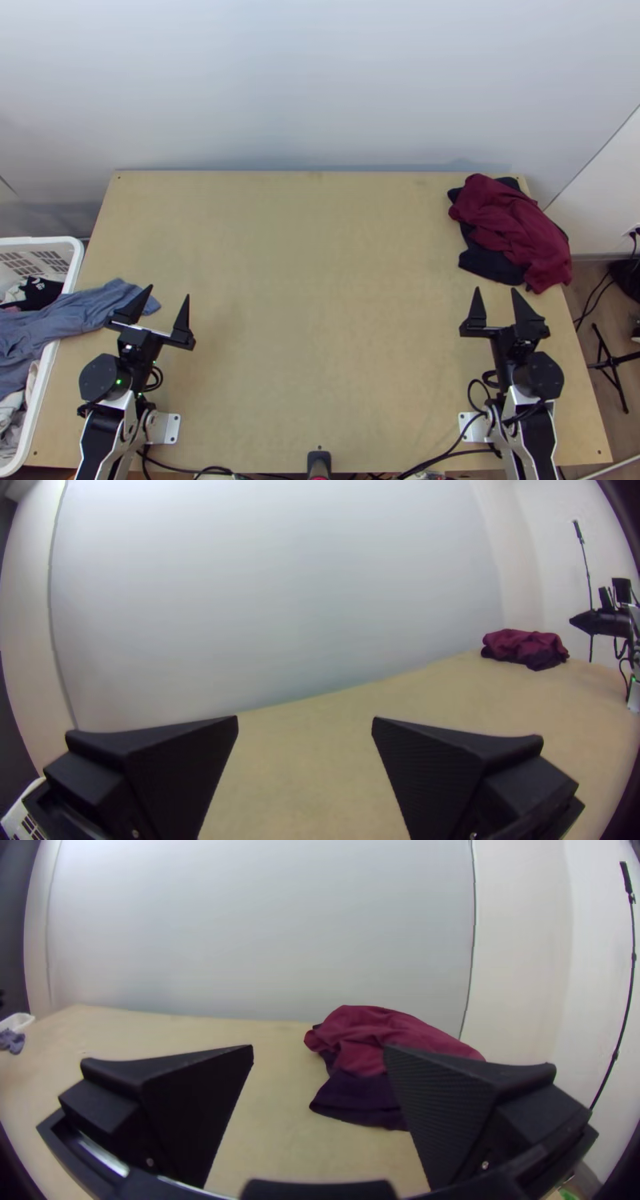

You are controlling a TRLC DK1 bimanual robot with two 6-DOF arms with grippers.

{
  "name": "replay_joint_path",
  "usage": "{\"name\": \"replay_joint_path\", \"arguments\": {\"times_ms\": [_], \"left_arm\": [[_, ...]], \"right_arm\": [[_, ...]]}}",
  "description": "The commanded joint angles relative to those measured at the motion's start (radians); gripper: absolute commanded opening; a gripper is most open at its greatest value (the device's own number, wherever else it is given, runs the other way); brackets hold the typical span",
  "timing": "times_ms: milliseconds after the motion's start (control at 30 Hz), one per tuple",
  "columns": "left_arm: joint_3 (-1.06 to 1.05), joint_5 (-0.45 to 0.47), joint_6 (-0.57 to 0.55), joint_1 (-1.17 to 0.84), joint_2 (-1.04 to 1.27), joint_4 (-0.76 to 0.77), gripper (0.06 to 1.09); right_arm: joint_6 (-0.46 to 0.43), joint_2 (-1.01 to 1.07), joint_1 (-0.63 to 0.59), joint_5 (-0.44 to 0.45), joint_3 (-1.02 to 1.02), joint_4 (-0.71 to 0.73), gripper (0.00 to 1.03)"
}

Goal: Fold the t-shirt

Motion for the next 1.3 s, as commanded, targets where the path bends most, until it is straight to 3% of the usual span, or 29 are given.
{"name": "replay_joint_path", "arguments": {"times_ms": [0,133,333,467,600,700,900,1033,1133,1267], "left_arm": [[0.017,0.007,0.072,-0.009,-0.001,-0.004,1.04],[0.082,0.008,0.046,0.011,0.047,-0.029,1.04],[0.393,0.038,0.046,0.195,0.458,-0.027,1.04],[0.640,0.193,0.113,0.424,0.642,-0.210,1.04],[0.847,0.389,0.302,0.717,0.829,-0.509,1.03],[0.958,0.410,0.543,0.927,0.956,-0.710,1.03],[1.145,0.444,0.968,1.320,1.225,-0.951,1.03],[1.232,0.416,1.078,1.439,1.403,-0.960,1.03],[1.249,0.347,1.143,1.466,1.522,-0.934,1.03],[1.314,0.249,1.155,1.502,1.725,-0.752,1.02]], "right_arm": [[-0.095,0.042,0.010,0.034,0.013,0.006,0.90],[-0.089,0.200,0.033,0.103,0.114,-0.003,0.97],[-0.089,0.501,0.018,0.104,0.495,-0.139,0.98],[-0.062,0.694,0.016,0.103,0.780,-0.345,0.98],[-0.014,0.851,0.021,0.107,1.025,-0.567,0.98],[-0.011,0.928,0.038,0.135,1.170,-0.689,0.98],[0.015,1.064,0.053,0.141,1.380,-0.913,0.98],[0.017,1.107,0.156,0.187,1.407,-0.980,0.98],[0.023,1.116,0.234,0.193,1.410,-0.986,0.98],[0.023,1.150,0.302,0.236,1.430,-1.014,0.98]]}}
